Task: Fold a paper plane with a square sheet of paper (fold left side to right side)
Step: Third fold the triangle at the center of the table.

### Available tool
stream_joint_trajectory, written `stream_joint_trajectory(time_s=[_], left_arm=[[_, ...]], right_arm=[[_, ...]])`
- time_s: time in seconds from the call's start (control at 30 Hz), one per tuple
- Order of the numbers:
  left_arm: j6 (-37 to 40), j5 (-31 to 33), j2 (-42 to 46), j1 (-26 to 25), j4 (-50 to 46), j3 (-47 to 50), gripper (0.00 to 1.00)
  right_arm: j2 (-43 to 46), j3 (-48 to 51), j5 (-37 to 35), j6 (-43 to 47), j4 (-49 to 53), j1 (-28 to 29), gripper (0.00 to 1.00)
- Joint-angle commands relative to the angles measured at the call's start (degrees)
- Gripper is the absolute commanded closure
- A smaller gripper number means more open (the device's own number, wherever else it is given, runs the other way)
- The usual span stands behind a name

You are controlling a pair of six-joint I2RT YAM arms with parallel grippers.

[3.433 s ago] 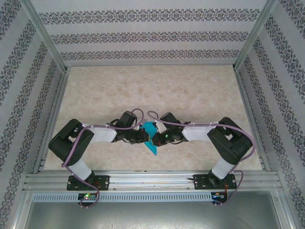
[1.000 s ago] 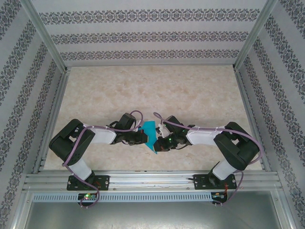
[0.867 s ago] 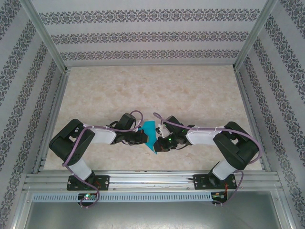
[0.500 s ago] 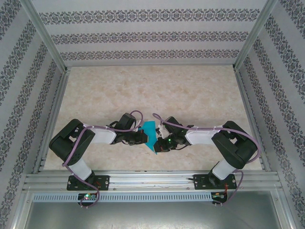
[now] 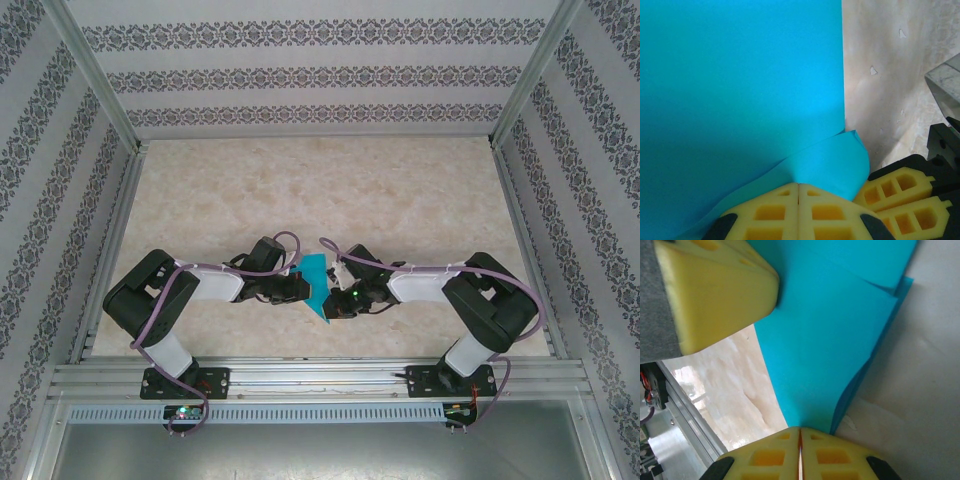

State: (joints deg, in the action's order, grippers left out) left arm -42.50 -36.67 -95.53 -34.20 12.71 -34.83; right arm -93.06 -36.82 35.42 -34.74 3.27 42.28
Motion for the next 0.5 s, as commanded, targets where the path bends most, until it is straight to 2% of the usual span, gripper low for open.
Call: stream_joint_trajectory(time_s=[0.0,0.23,0.47], left_arm=[[1.04,2.83,-0.31,-0.61,-2.76,0.60,0.91],[0.73,2.34,5.36,-0.61,-2.91,0.04,0.84],[1.16,2.69,14.51,-0.70,-5.32,2.17,0.87]], right_arm=[[-1.68,-0.94,-2.26,0.90,2.39,1.03,0.92],[-2.68,-0.80,-6.30,-0.05,5.70,1.61,0.97],[-2.35,-1.46,-10.61,-0.59,8.92,1.75,1.00]])
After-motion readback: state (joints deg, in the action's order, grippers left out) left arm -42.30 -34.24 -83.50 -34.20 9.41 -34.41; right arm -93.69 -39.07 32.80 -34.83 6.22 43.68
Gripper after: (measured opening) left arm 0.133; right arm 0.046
